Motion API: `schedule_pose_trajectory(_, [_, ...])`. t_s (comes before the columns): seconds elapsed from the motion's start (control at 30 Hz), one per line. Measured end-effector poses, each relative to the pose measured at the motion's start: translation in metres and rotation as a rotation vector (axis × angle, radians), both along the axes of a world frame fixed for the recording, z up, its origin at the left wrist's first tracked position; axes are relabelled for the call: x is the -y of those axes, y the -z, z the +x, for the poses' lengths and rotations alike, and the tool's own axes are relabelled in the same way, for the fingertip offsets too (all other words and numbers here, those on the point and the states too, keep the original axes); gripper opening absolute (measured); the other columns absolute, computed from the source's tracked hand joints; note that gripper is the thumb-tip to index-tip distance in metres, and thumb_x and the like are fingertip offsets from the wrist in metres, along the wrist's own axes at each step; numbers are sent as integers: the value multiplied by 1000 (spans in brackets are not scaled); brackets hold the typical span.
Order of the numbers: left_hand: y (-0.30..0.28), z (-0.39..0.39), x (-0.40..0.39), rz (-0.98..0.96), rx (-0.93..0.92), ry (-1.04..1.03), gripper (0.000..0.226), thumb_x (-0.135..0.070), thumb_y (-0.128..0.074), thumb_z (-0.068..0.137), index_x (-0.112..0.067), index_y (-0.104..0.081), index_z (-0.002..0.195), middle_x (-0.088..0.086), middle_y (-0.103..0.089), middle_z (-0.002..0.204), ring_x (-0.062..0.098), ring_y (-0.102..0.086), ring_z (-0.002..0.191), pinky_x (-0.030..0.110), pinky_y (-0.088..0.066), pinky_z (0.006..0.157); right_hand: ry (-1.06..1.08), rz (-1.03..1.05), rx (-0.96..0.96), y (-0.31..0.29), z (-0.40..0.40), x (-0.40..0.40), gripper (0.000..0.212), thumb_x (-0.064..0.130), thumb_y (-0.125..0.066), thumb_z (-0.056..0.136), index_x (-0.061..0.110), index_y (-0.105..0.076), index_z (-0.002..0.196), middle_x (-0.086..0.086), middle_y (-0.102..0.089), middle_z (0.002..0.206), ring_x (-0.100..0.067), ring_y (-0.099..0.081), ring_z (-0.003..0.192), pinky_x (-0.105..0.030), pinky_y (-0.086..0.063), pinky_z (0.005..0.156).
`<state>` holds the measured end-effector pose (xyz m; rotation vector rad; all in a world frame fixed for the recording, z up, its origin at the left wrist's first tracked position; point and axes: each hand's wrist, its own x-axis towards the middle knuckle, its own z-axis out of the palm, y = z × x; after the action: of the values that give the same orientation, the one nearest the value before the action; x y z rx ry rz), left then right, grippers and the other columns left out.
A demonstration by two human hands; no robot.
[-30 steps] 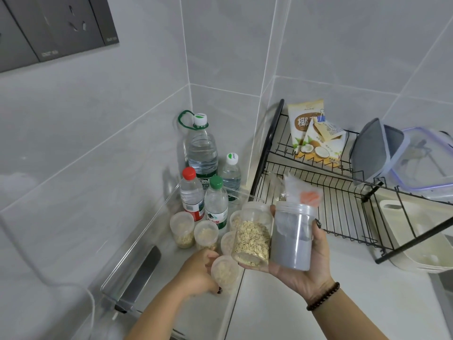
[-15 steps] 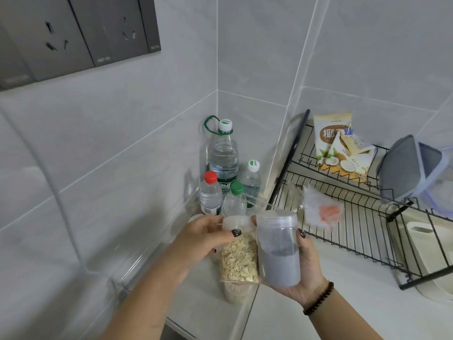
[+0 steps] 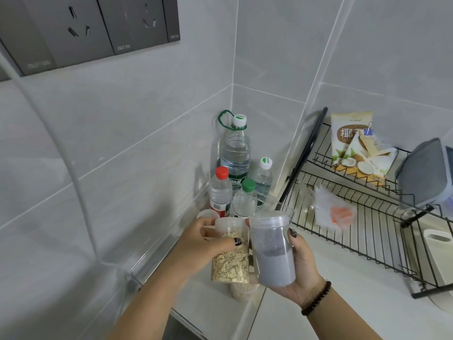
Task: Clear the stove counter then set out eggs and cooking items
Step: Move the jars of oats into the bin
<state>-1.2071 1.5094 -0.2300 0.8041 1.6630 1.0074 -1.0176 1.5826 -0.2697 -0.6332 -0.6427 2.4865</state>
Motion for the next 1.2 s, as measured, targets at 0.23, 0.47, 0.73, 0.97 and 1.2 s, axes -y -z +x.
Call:
schedule_pose_trajectory(0.23, [8,-10,-2,-9,-56,23,72,-41,-77,41,-34,-58,110,-2,-71,100,12,-68,92,34,-57,82,-1,43,80,-3,-3,0,89,41,-90,47,3,-61,122,-21,-60,103,-34,-57,86,-45,-46,79])
schedule_pose_trajectory(0.47, [27,-21,3,-58,-305,19,55,-40,-79,46,-31,-61,97,-8,-66,94,9,-63,85,26,-49,69,174,13,49,-2,1,-9,88,35,-91,51,3,-58,126,-22,-57,122,-39,-45,121,-70,-22,109])
schedule_pose_trajectory(0.73, [58,-21,-2,-94,-662,162,69,-38,-78,45,-30,-53,109,-8,-49,110,10,-54,93,26,-46,73,299,-124,75,2,6,-14,95,38,-95,40,6,-57,121,-19,-64,103,-37,-60,103,-50,-46,96])
schedule_pose_trajectory(0.97, [100,-16,-10,-93,-632,201,68,-41,-79,38,-37,-55,102,-7,-59,106,6,-61,89,26,-52,74,274,-136,69,1,5,-11,95,37,-94,42,4,-57,123,-21,-64,101,-36,-62,96,-46,-53,87])
schedule_pose_trajectory(1.2, [126,-15,-14,-102,-704,275,65,-50,-70,34,-40,-54,96,-10,-60,102,12,-61,90,37,-57,75,273,-167,23,4,6,-13,94,39,-94,45,2,-54,123,-23,-63,97,-36,-63,98,-48,-49,93])
